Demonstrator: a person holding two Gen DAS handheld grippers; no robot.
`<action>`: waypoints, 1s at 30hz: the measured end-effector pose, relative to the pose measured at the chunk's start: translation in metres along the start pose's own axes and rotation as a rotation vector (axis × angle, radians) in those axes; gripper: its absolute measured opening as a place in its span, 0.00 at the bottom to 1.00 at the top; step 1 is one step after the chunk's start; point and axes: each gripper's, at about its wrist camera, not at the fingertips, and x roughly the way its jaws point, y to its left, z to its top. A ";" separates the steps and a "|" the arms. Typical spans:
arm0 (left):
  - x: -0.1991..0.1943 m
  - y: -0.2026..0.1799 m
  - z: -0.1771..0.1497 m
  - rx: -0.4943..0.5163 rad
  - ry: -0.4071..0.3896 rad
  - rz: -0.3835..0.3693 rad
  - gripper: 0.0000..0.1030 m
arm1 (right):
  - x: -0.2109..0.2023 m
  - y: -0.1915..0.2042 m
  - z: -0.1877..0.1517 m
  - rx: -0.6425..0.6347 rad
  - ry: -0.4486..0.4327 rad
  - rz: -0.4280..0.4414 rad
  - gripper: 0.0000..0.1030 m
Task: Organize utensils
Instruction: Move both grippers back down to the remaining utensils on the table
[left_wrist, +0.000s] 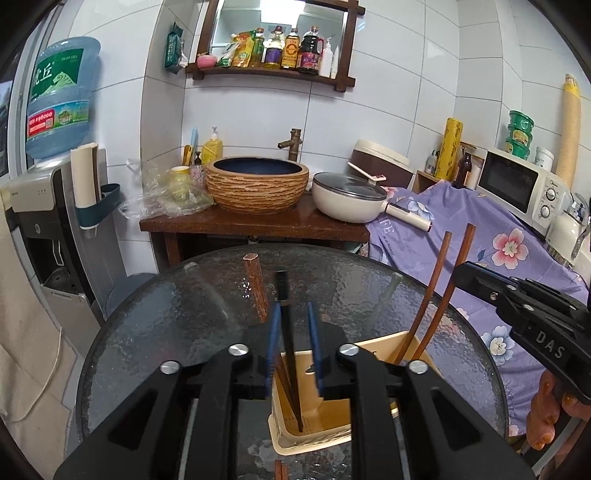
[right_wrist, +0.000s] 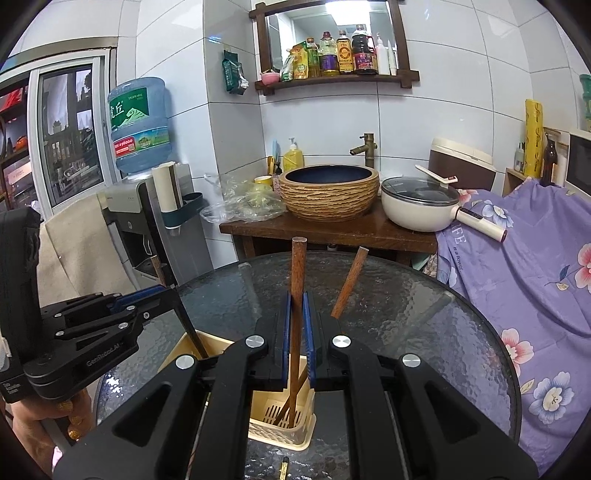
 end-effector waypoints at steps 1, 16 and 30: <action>-0.004 -0.001 0.000 0.004 -0.012 -0.003 0.24 | -0.001 0.000 0.000 -0.006 -0.006 0.000 0.07; -0.070 0.004 -0.050 0.084 -0.111 0.051 0.80 | -0.052 0.013 -0.055 -0.033 -0.018 0.043 0.48; -0.043 0.031 -0.142 0.058 0.174 0.052 0.57 | -0.035 -0.001 -0.160 -0.015 0.235 -0.039 0.48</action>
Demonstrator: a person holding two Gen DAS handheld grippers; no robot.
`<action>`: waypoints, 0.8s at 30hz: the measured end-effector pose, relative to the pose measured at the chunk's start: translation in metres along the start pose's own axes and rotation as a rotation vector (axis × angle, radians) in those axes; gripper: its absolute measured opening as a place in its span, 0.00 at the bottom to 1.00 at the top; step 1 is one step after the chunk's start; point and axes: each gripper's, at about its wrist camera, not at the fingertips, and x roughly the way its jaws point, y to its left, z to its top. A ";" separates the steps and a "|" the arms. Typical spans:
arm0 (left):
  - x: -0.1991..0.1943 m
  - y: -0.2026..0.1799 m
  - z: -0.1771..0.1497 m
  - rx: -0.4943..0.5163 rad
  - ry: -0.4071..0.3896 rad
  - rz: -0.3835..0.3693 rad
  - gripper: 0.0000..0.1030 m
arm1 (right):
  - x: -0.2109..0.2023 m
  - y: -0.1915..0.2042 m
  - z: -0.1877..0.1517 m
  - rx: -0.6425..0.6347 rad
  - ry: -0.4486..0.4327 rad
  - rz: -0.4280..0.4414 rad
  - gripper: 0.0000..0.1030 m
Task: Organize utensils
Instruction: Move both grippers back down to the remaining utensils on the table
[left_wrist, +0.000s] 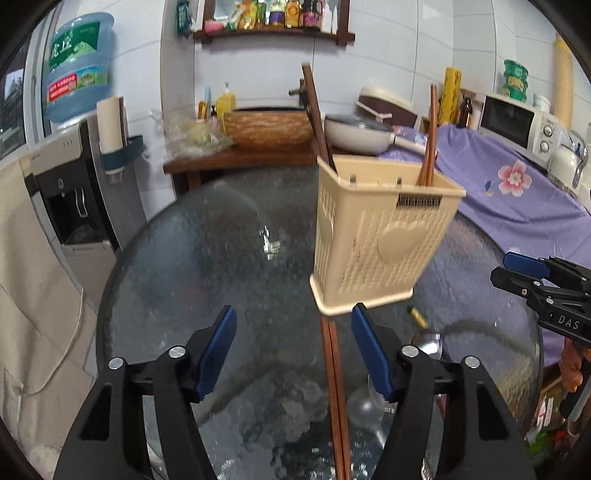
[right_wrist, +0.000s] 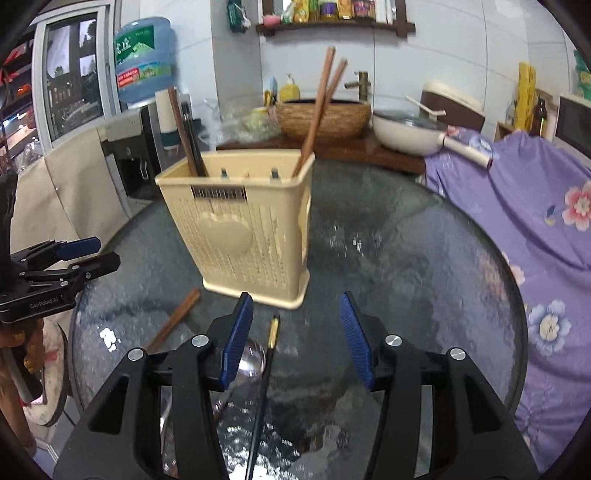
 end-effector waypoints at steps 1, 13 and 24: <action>0.003 0.000 -0.006 0.002 0.018 -0.001 0.51 | 0.003 0.000 -0.008 0.009 0.019 0.006 0.48; 0.032 0.003 -0.044 -0.037 0.156 -0.051 0.35 | 0.031 0.014 -0.060 0.035 0.141 0.027 0.48; 0.045 -0.001 -0.051 -0.059 0.197 -0.118 0.34 | 0.038 0.014 -0.071 0.034 0.169 0.021 0.48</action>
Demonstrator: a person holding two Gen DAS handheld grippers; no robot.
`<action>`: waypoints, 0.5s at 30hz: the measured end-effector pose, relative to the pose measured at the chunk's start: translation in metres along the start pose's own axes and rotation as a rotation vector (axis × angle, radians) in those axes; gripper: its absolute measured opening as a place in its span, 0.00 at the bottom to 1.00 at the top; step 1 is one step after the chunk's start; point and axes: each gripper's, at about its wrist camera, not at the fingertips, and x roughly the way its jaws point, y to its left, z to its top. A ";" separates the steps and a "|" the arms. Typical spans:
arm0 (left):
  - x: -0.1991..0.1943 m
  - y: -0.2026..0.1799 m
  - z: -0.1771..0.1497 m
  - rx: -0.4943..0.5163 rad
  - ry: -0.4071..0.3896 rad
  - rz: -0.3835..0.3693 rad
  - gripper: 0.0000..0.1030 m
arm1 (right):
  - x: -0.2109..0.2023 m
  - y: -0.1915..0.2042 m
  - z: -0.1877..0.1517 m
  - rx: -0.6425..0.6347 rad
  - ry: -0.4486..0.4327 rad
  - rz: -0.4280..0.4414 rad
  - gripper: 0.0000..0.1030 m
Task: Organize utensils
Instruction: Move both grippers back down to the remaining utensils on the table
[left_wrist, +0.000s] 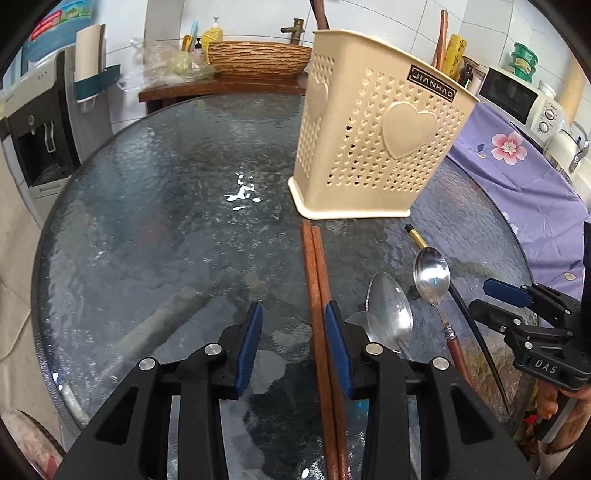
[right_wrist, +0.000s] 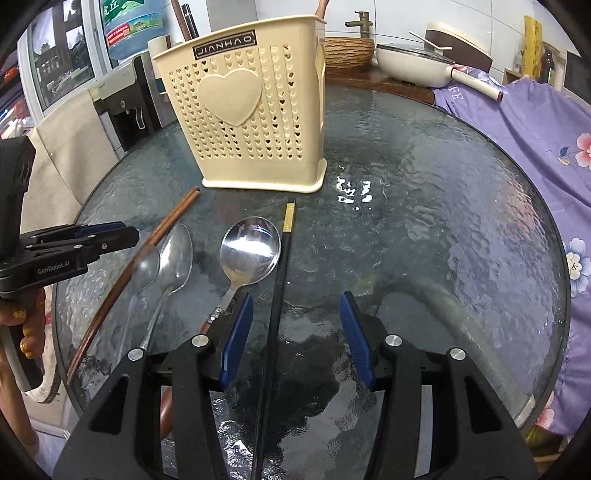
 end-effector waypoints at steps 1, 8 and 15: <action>0.001 -0.001 0.001 0.004 0.002 -0.002 0.34 | 0.001 0.000 0.000 -0.001 0.003 0.000 0.48; 0.010 -0.006 0.004 0.021 0.018 0.003 0.33 | 0.004 -0.001 -0.002 -0.007 0.015 -0.003 0.48; 0.014 -0.006 0.006 0.026 0.021 0.016 0.31 | 0.008 0.000 -0.001 -0.005 0.023 -0.004 0.48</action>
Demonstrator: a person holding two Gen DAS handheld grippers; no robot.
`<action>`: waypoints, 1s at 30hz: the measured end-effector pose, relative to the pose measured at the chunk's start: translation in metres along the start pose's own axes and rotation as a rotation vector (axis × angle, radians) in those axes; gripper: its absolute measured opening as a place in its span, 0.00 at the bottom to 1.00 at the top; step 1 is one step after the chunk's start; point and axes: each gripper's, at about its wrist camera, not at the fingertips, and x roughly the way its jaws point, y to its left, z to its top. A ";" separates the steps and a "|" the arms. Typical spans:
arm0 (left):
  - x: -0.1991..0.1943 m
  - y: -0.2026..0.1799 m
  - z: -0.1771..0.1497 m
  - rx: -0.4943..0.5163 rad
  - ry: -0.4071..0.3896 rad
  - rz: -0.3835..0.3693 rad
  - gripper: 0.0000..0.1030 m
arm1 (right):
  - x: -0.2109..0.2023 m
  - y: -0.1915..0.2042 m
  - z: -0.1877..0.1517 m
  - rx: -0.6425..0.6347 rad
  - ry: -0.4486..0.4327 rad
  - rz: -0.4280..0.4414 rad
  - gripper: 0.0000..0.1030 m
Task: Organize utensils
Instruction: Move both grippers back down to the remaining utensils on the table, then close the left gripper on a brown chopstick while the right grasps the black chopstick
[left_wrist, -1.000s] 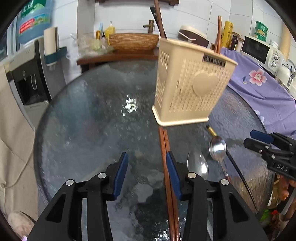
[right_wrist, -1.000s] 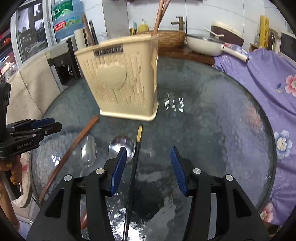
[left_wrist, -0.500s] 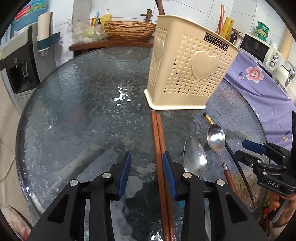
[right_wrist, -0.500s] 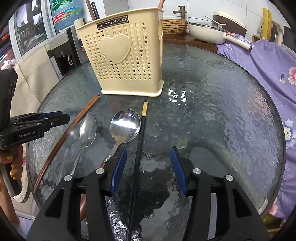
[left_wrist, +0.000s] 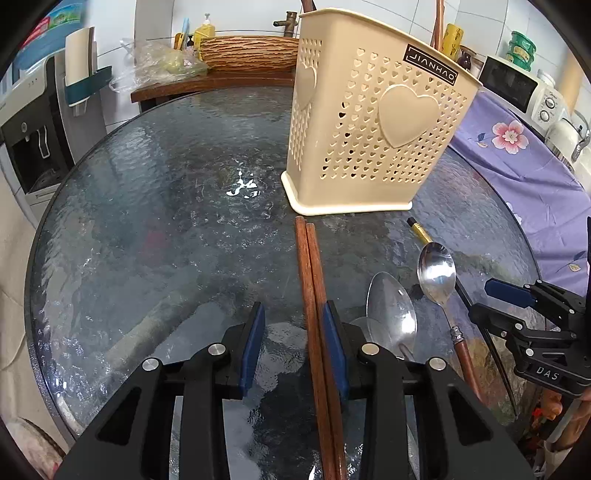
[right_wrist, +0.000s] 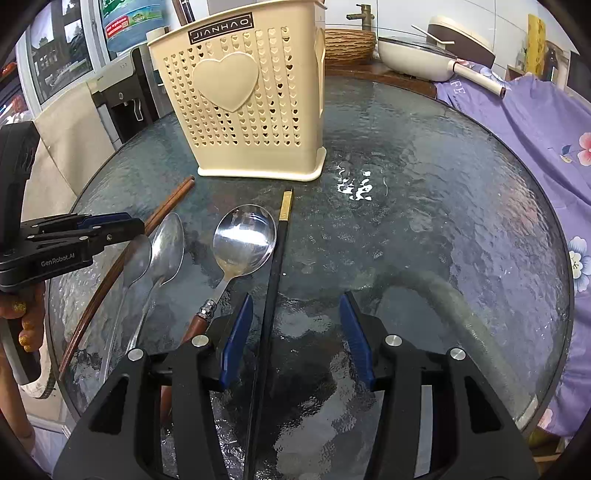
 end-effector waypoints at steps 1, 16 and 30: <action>0.000 0.000 0.000 0.002 -0.001 0.002 0.31 | 0.000 0.000 0.000 0.000 0.000 0.000 0.48; -0.002 0.008 0.000 0.020 0.001 0.047 0.29 | 0.000 -0.002 -0.002 -0.020 0.002 -0.041 0.48; -0.001 0.013 0.002 0.041 0.029 0.084 0.29 | 0.005 -0.003 0.006 -0.027 0.024 -0.073 0.44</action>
